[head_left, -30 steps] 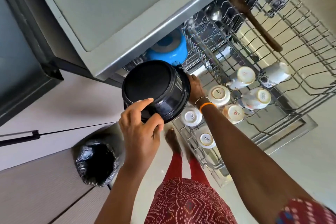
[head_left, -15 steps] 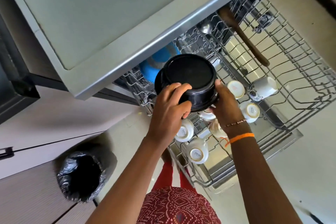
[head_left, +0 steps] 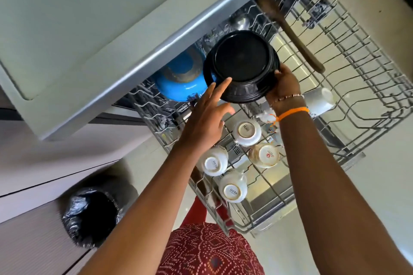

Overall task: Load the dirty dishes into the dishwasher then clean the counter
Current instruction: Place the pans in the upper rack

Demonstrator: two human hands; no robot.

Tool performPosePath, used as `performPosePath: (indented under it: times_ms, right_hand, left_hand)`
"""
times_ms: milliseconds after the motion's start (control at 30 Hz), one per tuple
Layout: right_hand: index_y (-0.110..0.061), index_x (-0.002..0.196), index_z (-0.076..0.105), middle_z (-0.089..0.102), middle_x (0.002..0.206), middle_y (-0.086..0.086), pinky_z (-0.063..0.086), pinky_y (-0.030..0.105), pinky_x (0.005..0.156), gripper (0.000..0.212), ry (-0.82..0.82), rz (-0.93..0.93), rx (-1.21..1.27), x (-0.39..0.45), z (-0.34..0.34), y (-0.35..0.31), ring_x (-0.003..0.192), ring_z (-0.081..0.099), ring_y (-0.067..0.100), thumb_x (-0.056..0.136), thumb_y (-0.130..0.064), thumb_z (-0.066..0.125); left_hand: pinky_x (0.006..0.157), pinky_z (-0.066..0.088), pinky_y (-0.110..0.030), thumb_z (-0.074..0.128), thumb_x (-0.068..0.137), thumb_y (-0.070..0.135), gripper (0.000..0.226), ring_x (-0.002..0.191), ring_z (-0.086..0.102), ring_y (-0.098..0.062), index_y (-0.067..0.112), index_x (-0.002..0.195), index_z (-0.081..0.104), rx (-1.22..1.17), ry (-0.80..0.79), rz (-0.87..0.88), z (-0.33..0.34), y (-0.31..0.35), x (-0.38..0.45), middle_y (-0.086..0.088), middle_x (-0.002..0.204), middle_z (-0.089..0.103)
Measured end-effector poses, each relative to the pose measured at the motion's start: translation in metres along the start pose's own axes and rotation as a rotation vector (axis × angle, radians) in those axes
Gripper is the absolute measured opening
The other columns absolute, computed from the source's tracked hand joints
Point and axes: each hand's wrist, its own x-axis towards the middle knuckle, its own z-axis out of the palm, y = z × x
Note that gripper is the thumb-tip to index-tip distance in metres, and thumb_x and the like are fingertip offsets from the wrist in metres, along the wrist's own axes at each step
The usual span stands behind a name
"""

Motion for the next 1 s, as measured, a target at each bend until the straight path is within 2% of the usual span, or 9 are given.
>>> performPosePath:
  times_ms: [100,200,333,567,667,767,833,900,1000]
  right_hand:
    - [-0.006,0.089,0.061,0.064,0.058,0.001,0.051,0.023,0.055,0.038,0.091,-0.044,-0.158,0.014,-0.005,-0.008,0.053,0.059,0.014,0.082,0.014,0.029]
    - [-0.009,0.085,0.063,0.056,0.063,0.004,0.044,0.021,0.053,0.041,0.100,-0.073,-0.393,0.024,-0.013,-0.015,0.046,0.050,0.008,0.078,0.018,0.033]
    - [0.003,0.121,0.053,0.053,0.076,0.004,0.040,0.027,0.072,0.040,0.140,-0.083,-0.596,0.037,-0.023,-0.016,0.068,0.047,0.012,0.084,0.011,0.041]
    - [0.002,0.130,0.048,0.051,0.134,0.013,0.034,0.027,0.106,0.038,0.142,-0.241,-0.784,0.009,-0.039,-0.014,0.126,0.047,0.023,0.093,-0.007,0.046]
    - [0.001,0.122,0.056,0.059,0.125,0.014,0.041,0.022,0.099,0.033,0.171,-0.371,-0.783,-0.025,-0.067,-0.013,0.115,0.056,0.019,0.091,-0.004,0.049]
    - [-0.001,0.104,0.065,0.065,0.106,0.010,0.046,0.010,0.080,0.028,0.351,-0.624,-0.824,-0.070,-0.105,-0.007,0.087,0.059,0.001,0.084,0.000,0.046]
    - [-0.001,0.098,0.066,0.062,0.097,0.012,0.044,0.016,0.079,0.032,0.499,-0.766,-0.870,-0.094,-0.136,0.000,0.088,0.055,0.013,0.077,-0.004,0.041]
    - [0.000,0.099,0.064,0.056,0.089,0.007,0.042,0.029,0.079,0.036,0.642,-0.749,-0.875,-0.109,-0.169,0.010,0.087,0.054,0.017,0.074,-0.010,0.039]
    - [0.004,0.110,0.055,0.045,0.087,-0.001,0.041,0.012,0.064,0.035,0.641,-0.592,-0.804,-0.120,-0.212,0.026,0.075,0.050,-0.014,0.079,-0.010,0.045]
  left_hand:
    - [0.111,0.027,-0.040,0.065,0.079,0.000,0.041,0.145,0.013,-0.027,0.016,0.116,0.058,0.029,-0.056,-0.024,0.002,0.002,0.012,0.001,0.157,0.013]
    - [0.111,0.026,-0.039,0.062,0.085,0.008,0.048,0.146,0.007,-0.024,0.018,0.130,0.049,0.078,-0.125,-0.082,0.007,-0.001,0.022,0.005,0.158,0.011]
    - [0.113,0.023,-0.040,0.061,0.086,0.012,0.052,0.146,0.006,-0.023,0.018,0.135,0.043,0.080,-0.163,-0.094,0.012,-0.001,0.026,0.005,0.158,0.009]
    - [0.113,0.022,-0.039,0.060,0.086,0.010,0.053,0.144,0.014,-0.028,0.015,0.136,0.043,0.025,-0.074,-0.117,0.021,0.018,0.016,-0.003,0.155,0.020]
    - [0.108,0.033,-0.047,0.058,0.080,0.008,0.037,0.130,0.036,-0.033,0.010,0.117,0.057,-0.055,-0.017,-0.087,0.034,0.035,-0.001,-0.011,0.135,0.045]
    - [0.093,0.042,-0.041,0.048,0.081,0.017,0.028,0.110,0.048,-0.031,0.009,0.106,0.060,-0.092,-0.044,-0.034,0.056,0.057,-0.030,-0.011,0.114,0.057]
    - [0.086,0.043,-0.036,0.055,0.084,0.014,0.021,0.106,0.048,-0.027,0.010,0.104,0.060,-0.142,-0.166,-0.006,0.072,0.076,-0.052,-0.009,0.109,0.058]
    - [0.082,0.042,-0.032,0.060,0.085,0.016,0.017,0.102,0.050,-0.023,0.010,0.102,0.060,-0.178,-0.268,0.047,0.083,0.094,-0.072,-0.007,0.105,0.058]
    - [0.080,0.044,-0.033,0.062,0.086,0.022,0.024,0.096,0.052,-0.023,0.010,0.106,0.057,-0.214,-0.407,0.053,0.096,0.119,-0.091,-0.008,0.105,0.056]
